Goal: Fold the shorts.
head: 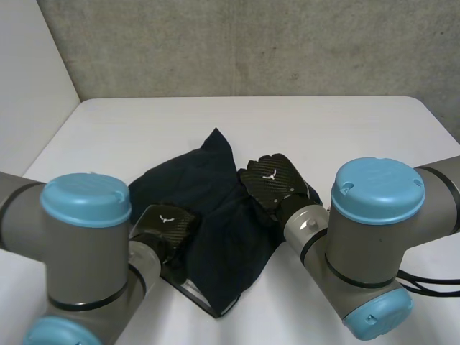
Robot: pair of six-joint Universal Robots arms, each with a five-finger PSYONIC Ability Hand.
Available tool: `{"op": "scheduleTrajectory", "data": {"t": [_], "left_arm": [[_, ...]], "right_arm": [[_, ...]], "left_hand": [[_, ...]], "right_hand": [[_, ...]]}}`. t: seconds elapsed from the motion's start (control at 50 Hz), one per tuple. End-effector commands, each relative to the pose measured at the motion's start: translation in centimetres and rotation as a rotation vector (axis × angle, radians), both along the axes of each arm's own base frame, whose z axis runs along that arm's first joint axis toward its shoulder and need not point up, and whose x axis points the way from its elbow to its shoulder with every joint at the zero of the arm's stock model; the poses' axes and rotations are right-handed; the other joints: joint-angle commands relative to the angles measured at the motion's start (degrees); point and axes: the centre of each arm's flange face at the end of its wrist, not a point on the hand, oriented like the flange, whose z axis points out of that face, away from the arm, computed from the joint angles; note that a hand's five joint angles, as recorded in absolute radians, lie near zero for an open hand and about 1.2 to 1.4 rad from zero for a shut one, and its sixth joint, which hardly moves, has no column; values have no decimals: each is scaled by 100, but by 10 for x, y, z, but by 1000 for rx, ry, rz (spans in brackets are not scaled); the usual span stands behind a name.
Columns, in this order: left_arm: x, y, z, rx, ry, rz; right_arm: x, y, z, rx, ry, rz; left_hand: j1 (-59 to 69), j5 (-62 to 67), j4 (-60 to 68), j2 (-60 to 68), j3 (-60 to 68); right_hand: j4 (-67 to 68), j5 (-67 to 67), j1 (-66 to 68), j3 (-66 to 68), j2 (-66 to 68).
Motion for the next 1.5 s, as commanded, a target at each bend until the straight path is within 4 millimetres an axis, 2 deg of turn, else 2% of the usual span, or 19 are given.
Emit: {"op": "scheduleTrajectory", "data": {"t": [0.02, 0.06, 0.1, 0.24, 0.42, 0.5, 0.62, 0.72, 0.78, 0.8, 0.86, 0.94, 0.96, 1.06, 1.1, 1.2, 1.3, 1.4, 1.5], "left_arm": [[-17, -11, -9, -67, 22, 11], [-20, -14, -11, -83, 34, 11], [-23, -19, -10, -117, 59, 15], [-6, -53, 3, -218, 88, 150], [72, -144, 77, -496, 30, 416], [84, -172, 117, -651, 25, 463], [77, -186, 185, -861, 122, 476], [40, -170, 236, -993, 253, 400], [11, -160, 232, -982, 287, 321], [-13, -151, 223, -962, 305, 245], [-50, -134, 202, -915, 318, 112], [-105, -97, 153, -808, 318, -115], [-127, -78, 128, -754, 312, -210], [-162, -32, 68, -625, 275, -385], [-168, -19, 51, -591, 259, -422], [-177, 16, 15, -510, 214, -507], [-166, 26, 2, -445, 158, -523], [-151, 32, 30, -449, 159, -512], [-124, 30, 79, -504, 206, -461]], "right_arm": [[-2, 2, 0, 36, 2, -7], [-3, 3, 1, 47, 2, -11], [-5, 2, 5, 52, 1, -25], [-17, -14, 12, 44, -6, -86], [-31, -31, 21, 27, -21, -141], [-31, -32, 21, 26, -22, -144], [-31, -32, 22, 25, -25, -143], [-32, -32, 24, 23, -33, -149], [-34, -34, 27, 17, -36, -154], [-36, -37, 28, 14, -40, -167], [-40, -42, 32, 5, -46, -185], [-52, -55, 41, -19, -60, -236], [-59, -62, 44, -28, -67, -270], [-80, -84, 58, -56, -105, -380], [-91, -93, 63, -67, -122, -422], [-105, -107, 70, -86, -135, -466], [-108, -111, 73, -95, -137, -471], [-107, -110, 75, -97, -131, -466], [-105, -108, 74, -78, -121, -442]], "left_hand": [[3642, 3674, 3681, 3646, 3682], [5029, 5060, 5068, 5033, 5069], [6172, 6203, 6211, 6176, 6212], [6177, 6209, 6216, 6181, 6217], [6177, 6209, 6216, 6181, 6217], [6177, 6209, 6216, 6181, 6217], [6177, 6209, 6216, 6181, 6217], [6177, 6209, 6216, 6181, 6217], [6177, 6209, 6216, 6181, 6217], [6177, 6209, 6216, 6181, 6217], [6177, 6209, 6216, 6181, 6217], [6177, 6209, 6216, 6181, 6217], [6177, 6209, 6216, 6181, 6217], [6177, 6209, 6216, 6181, 6217], [6177, 6209, 6216, 6181, 6217], [1408, 1439, 1447, 1412, 1448], [1067, 1098, 1106, 1070, 1107], [495, 526, 534, 498, 535], [90, 122, 129, 94, 131]], "right_hand": [[-4100, -3891, -2962, -4008, -4001], [-5559, -5351, -4421, -5467, -5460], [-5559, -5351, -4421, -5467, -5460], [-5559, -5351, -4421, -5467, -5460], [-5559, -5351, -4421, -5467, -5460], [-5559, -5351, -4421, -5467, -5460], [-5559, -5351, -4421, -5467, -5460], [-5559, -5351, -4421, -5467, -5460], [-5559, -5351, -4421, -5467, -5460], [-5559, -5351, -4421, -5467, -5460], [-5559, -5351, -4421, -5467, -5460], [-5559, -5351, -4421, -5467, -5460], [-5559, -5351, -4421, -5467, -5460], [-5559, -5351, -4421, -5467, -5460], [-5559, -5351, -4421, -5467, -5460], [-5559, -5351, -4421, -5467, -5460], [-5559, -5351, -4421, -5467, -5460], [-5559, -5351, -4421, -5467, -5460], [-5559, -5351, -4421, -5467, -5460]]}}
